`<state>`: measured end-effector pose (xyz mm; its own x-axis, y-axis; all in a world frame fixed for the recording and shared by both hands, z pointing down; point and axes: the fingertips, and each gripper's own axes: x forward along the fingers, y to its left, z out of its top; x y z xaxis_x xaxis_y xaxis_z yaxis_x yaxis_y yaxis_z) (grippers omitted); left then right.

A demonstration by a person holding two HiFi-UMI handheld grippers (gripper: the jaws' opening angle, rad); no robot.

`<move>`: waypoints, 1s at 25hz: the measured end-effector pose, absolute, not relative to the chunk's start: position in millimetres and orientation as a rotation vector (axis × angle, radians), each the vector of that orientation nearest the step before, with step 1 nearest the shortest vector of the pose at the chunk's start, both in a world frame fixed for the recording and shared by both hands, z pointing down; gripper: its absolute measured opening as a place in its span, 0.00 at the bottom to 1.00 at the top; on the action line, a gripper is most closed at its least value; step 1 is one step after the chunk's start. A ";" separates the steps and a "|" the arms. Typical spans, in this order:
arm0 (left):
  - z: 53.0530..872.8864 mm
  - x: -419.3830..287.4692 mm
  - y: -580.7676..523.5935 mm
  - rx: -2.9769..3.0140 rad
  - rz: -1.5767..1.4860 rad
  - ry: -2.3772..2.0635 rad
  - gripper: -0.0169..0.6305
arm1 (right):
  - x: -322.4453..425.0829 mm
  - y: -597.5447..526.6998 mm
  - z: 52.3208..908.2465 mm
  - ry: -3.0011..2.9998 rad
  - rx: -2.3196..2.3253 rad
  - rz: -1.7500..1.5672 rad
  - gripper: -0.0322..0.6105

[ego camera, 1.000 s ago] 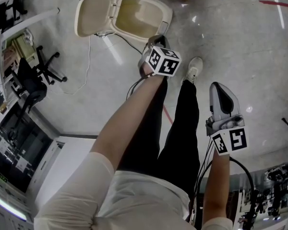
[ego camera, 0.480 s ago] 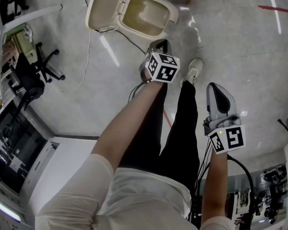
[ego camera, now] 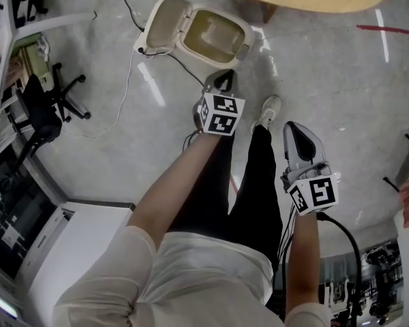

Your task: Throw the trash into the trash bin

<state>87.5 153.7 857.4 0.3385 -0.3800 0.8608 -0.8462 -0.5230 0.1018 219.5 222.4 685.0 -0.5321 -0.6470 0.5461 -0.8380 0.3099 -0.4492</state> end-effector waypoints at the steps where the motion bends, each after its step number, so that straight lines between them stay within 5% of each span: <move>1: 851.7 86.4 153.2 2.059 1.100 -1.074 0.03 | 219.1 222.0 682.5 -2.317 1.344 1.035 0.05; 25: 672.8 71.3 186.2 2.113 1.024 -0.988 0.03 | 209.5 227.7 566.3 -2.295 1.260 0.961 0.05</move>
